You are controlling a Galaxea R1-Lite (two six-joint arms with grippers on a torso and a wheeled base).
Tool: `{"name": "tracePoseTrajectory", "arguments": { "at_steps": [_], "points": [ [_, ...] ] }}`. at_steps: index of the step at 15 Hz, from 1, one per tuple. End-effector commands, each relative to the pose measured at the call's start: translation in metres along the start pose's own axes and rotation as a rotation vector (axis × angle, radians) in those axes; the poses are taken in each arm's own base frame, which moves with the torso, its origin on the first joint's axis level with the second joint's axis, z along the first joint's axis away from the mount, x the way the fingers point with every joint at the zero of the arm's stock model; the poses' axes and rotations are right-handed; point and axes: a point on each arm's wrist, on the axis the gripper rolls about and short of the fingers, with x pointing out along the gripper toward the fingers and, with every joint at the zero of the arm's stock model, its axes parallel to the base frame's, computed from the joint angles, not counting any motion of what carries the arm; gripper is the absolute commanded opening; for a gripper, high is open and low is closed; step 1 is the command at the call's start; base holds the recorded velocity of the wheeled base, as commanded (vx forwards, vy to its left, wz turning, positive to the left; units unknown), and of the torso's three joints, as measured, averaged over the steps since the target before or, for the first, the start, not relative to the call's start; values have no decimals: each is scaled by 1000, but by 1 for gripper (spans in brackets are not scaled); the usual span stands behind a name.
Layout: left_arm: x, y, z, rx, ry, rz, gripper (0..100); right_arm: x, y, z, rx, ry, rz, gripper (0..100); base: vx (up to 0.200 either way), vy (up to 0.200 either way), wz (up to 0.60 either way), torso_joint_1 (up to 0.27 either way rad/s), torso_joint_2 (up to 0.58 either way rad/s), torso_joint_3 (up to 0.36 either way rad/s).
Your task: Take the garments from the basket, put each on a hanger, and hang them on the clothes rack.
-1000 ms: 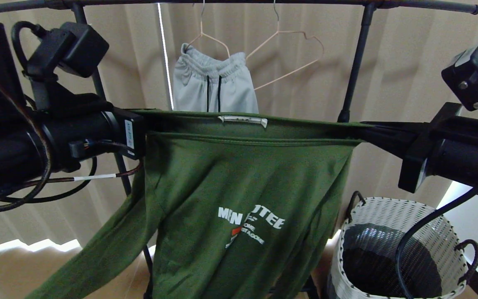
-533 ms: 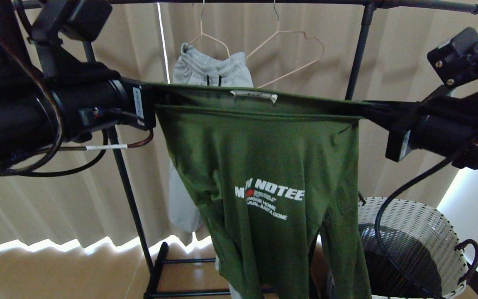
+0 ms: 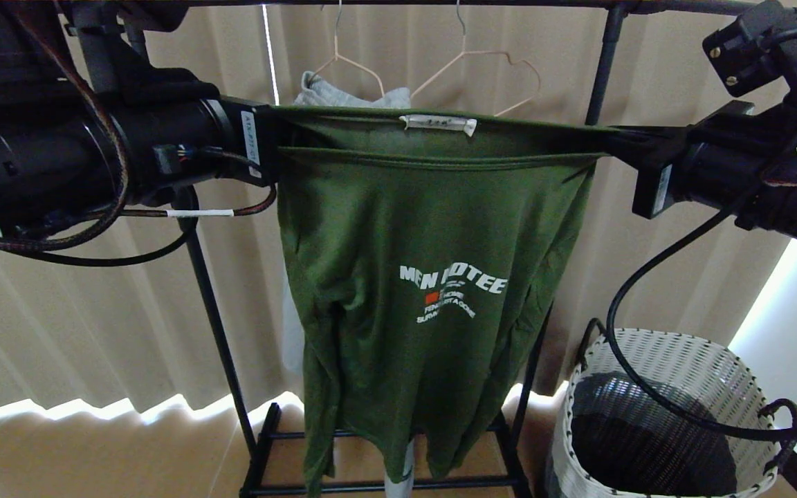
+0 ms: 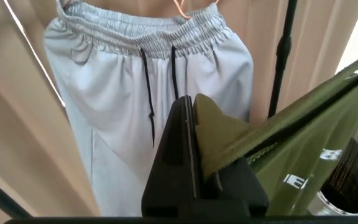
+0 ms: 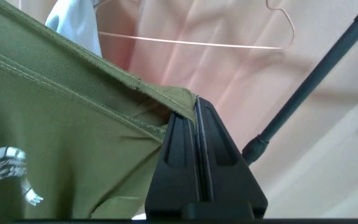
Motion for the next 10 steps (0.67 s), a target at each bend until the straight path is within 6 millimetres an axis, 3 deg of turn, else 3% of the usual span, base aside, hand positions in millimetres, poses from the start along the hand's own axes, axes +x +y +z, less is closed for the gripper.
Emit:
{"name": "tracePoseTrajectory", "arguments": {
  "at_steps": [1,5,7,10],
  "points": [
    [3,-1,-2,-3,5,-3,0,-13,-1,5,-1,-17,-1,0,0,0,0,0,0,0],
    [16,-3,-10,-7,13,-4,0,-52,-3,13,1,-7,37,0,0,0,0,0,0,0],
    [29,-13,-22,-47,53,-31,0,-75,4,5,9,15,205,0,0,0,0,0,0,0],
    [35,-17,-28,-58,74,-38,0,-80,7,4,14,6,285,0,0,0,0,0,0,0]
  ]
}}
